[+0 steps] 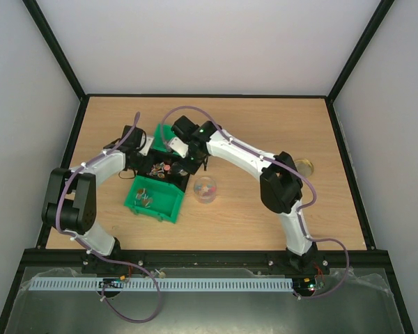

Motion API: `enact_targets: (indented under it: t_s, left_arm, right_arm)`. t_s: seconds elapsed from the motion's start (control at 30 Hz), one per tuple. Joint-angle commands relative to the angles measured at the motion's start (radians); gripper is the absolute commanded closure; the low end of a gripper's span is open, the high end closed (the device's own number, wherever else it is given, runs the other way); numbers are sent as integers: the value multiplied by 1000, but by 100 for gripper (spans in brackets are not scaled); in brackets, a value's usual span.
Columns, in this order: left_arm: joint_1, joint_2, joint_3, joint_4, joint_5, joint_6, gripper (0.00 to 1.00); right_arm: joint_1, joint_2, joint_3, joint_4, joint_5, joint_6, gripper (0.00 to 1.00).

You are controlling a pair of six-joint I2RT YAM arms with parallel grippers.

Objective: Pack the candies

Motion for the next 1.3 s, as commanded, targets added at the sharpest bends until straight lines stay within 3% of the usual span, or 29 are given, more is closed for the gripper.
enact_targets:
  t_s: [0.0,0.37,0.67,0.87,1.03,1.27]
  left_arm:
    - [-9,-49,-5,51,-15,-7,98]
    - [-32,-46,-3,49,6,16,98]
    - [-39,-34,-6,60,61,44,98]
    - [-39,-31,-14,68,129,58,98]
    - [-39,-21,-12,61,182,66,98]
    - [-31,-2,-2,54,243,74,98]
  right_arm:
    - [6,57,56,-84,43,16,99]
    - [6,166,124,-99,-2,19,99]
    - [6,210,104,-18,-65,-11,99]
    - [6,170,-3,147,-107,-29,99]
    - [6,81,-197,387,-150,-37,99]
    - [-2,41,-298,630,-223,19,99]
